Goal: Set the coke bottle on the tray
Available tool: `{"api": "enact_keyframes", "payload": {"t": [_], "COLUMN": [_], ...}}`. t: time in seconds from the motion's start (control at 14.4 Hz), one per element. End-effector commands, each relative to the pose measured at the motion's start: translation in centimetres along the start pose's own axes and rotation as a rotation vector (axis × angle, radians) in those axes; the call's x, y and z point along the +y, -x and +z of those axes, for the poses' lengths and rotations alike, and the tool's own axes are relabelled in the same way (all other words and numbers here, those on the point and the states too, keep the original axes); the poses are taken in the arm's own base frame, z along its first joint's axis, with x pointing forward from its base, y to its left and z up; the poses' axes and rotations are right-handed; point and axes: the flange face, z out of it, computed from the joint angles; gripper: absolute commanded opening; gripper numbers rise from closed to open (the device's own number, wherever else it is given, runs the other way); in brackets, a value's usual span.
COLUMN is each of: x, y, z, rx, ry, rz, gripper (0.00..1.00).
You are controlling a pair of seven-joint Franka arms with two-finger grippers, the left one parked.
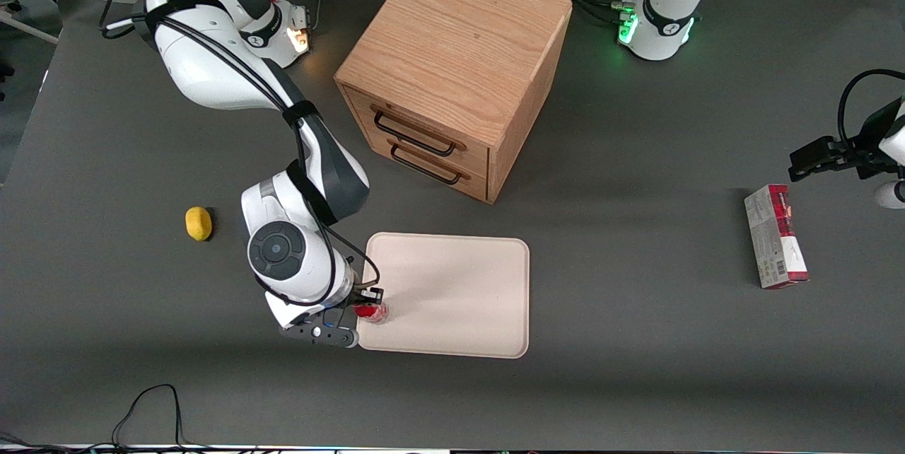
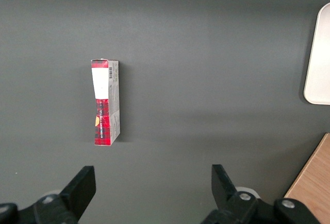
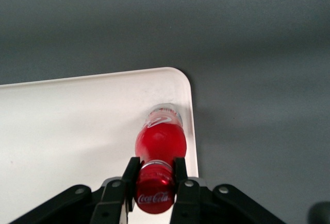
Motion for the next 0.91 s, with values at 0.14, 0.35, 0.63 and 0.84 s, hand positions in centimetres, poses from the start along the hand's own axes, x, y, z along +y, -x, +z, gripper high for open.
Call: {"api": "enact_keyframes", "payload": {"t": [0.14,0.35,0.63,0.84], "x": [-0.5,-0.4,-0.2,1.1], "y": [-0.4,-0.4,-0.2,0.4], "z": [-0.5,-0.7,-1.7,-6.1], "rx": [0.047,0.056,0.042,0.011], "ry": [0.020,0.034,0.046,0.068], "rz": [0.012,0.007,0.010,0.011], "gripper": [0.98,1.00,1.00,1.00]}}
